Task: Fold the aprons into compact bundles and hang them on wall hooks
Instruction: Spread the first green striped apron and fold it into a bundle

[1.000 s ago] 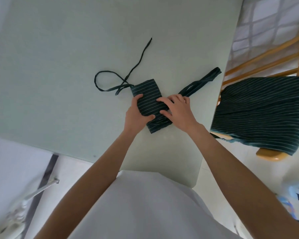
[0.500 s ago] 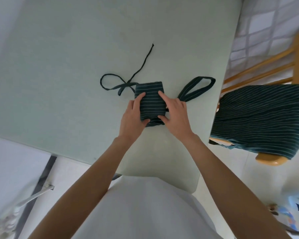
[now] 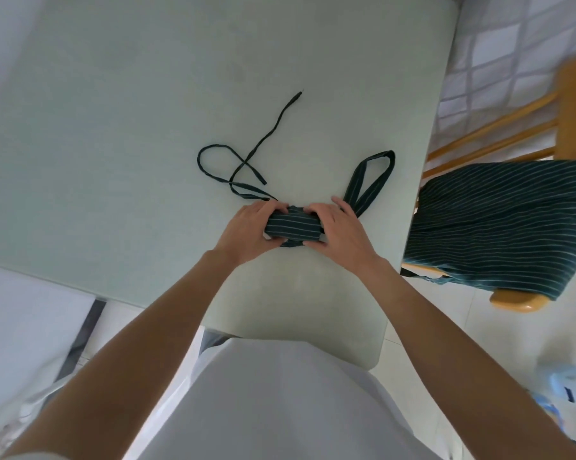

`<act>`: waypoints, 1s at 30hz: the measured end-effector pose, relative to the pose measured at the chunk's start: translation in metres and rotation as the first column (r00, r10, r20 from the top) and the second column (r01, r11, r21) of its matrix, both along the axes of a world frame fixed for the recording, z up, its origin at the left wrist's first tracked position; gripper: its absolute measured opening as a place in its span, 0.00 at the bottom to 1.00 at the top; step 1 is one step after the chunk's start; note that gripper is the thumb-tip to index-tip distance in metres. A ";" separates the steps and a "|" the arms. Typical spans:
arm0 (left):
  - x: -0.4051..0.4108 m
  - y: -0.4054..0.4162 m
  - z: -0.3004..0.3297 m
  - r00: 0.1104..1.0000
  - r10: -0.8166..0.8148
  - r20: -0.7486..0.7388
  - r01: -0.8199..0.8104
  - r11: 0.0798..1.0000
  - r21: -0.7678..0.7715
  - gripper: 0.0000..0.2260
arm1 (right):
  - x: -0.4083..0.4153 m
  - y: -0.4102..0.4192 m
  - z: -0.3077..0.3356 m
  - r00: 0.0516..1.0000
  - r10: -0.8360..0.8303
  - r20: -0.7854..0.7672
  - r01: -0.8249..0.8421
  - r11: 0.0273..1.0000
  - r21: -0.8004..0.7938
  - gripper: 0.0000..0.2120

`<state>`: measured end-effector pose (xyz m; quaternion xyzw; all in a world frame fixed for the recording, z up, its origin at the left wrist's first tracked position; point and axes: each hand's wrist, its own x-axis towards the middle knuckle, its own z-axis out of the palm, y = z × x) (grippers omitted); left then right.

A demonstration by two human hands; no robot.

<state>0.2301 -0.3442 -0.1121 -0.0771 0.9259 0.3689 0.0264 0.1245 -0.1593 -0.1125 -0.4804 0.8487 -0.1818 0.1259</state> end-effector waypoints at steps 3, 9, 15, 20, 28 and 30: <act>-0.003 -0.002 0.000 0.996 0.043 0.084 -0.049 0.997 0.067 0.22 | 0.000 -0.008 -0.001 0.996 -0.068 0.060 0.070 0.997 -0.029 0.19; -0.011 -0.010 0.022 0.933 0.159 0.323 -0.306 0.823 0.478 0.18 | -0.003 -0.010 0.035 0.681 -0.328 0.655 0.451 0.892 -0.021 0.20; -0.020 0.011 0.058 0.887 0.405 0.221 -0.454 0.683 0.572 0.06 | -0.013 -0.012 0.083 0.075 -0.351 0.933 0.869 0.483 0.111 0.08; -0.008 0.011 0.068 0.898 0.306 0.317 -0.431 0.762 0.483 0.08 | -0.017 -0.009 0.093 -0.236 -0.110 0.965 0.906 0.333 0.260 0.11; 0.027 -0.029 0.059 0.916 0.304 0.261 -0.234 0.935 -0.268 0.09 | -0.008 0.000 0.099 0.262 -0.424 0.867 0.841 0.541 0.010 0.15; 0.022 -0.027 0.054 0.939 0.285 0.191 -0.233 0.939 -0.253 0.10 | -0.004 0.000 0.100 0.275 -0.427 0.861 0.846 0.532 -0.006 0.20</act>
